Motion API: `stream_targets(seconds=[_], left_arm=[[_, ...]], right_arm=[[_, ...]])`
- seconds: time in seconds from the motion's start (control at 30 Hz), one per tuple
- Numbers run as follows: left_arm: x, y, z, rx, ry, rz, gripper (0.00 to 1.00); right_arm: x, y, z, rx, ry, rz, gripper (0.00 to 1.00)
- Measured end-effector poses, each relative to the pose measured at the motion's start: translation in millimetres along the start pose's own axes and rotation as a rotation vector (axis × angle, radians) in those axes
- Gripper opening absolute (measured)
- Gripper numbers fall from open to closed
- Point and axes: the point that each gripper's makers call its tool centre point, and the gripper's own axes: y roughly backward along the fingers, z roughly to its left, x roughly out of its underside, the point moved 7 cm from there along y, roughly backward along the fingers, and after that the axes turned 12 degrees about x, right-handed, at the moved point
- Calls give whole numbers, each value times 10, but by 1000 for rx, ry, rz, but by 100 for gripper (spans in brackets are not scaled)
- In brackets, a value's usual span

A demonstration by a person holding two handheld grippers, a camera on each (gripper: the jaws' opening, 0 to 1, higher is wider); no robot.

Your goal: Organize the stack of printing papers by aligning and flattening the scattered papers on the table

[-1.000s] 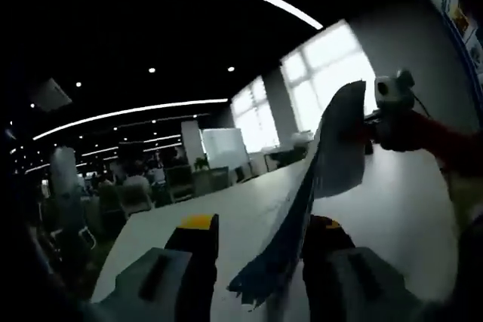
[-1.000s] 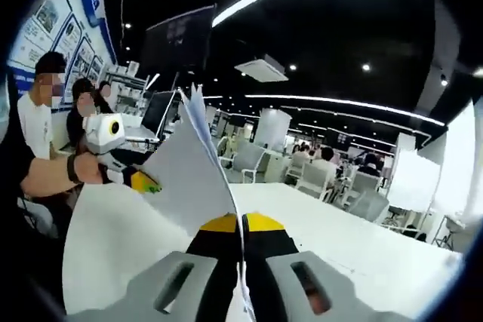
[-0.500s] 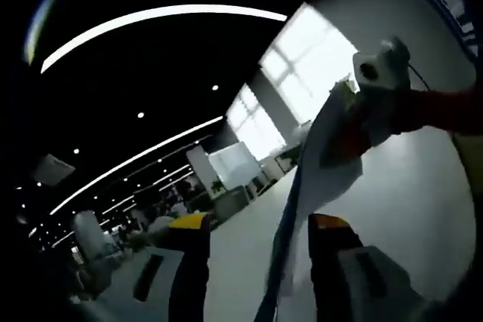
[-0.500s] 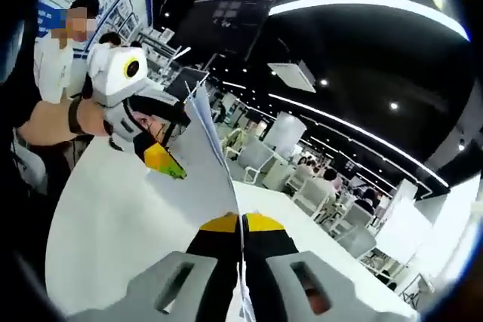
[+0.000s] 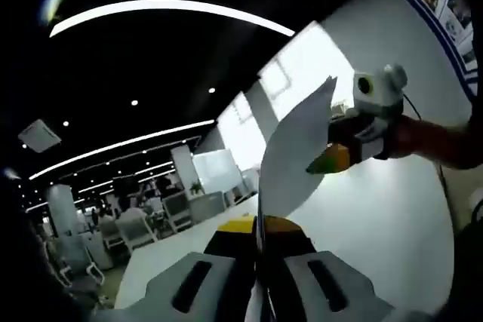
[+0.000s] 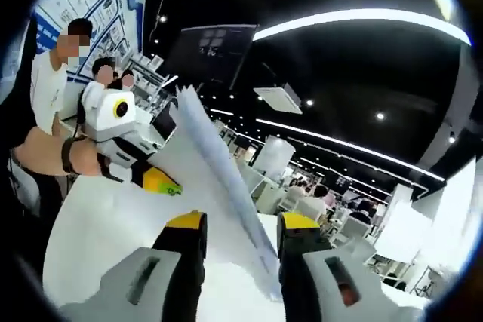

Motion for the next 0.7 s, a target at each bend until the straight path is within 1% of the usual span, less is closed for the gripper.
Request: stream_targets(seconds=[0.03, 0.07, 0.1, 0.13, 0.17, 0.2, 0.27, 0.3, 0.37, 0.4, 0.47, 0.5, 0.53, 0.6, 0.63, 0.67, 0.7], left_arm=[[3, 30, 23, -2, 36, -24, 5], [8, 53, 51, -2, 70, -45, 5], [13, 78, 73, 0, 105, -65, 5], [19, 106, 101, -4, 132, -79, 5], [23, 135, 125, -11, 152, -92, 5], [21, 164, 143, -11, 170, -110, 5], [-3, 226, 167, -1, 213, -162, 5], [-11, 248, 179, -1, 226, -178, 5], [-47, 319, 209, 13, 281, -235, 5], [-63, 342, 223, 22, 305, -261, 5], [-58, 361, 247, 48, 384, -288, 5], [-57, 375, 264, 51, 414, -308, 5], [-58, 380, 271, 61, 428, -324, 5], [-42, 383, 263, 100, 436, -339, 5], [-41, 382, 260, 107, 440, -342, 5], [-46, 376, 230, 141, 465, -361, 5], [-50, 379, 220, 160, 488, -381, 5]], right_arm=[[-10, 13, -26, 13, -20, -31, 28], [-5, 22, -44, 14, -69, -45, 29], [14, 27, -52, 7, -122, -41, 33], [25, 31, -63, 3, -153, -41, 36], [38, 25, -89, -1, -217, -57, 41], [55, 30, -105, -5, -267, -64, 48], [84, 38, -157, 12, -338, -96, 58], [106, 40, -178, 19, -369, -109, 65], [179, 37, -208, 24, -445, -104, 73], [234, 31, -202, 11, -493, -89, 76], [372, 0, -116, -62, -624, -41, 76], [413, -17, -96, -72, -632, -36, 76], [493, -40, -56, -86, -647, -10, 76], [572, -84, -22, -84, -648, 8, 77], [596, -99, 3, -99, -654, 14, 76], [634, -121, 67, -144, -698, 37, 75], [647, -138, 111, -162, -729, 47, 75]])
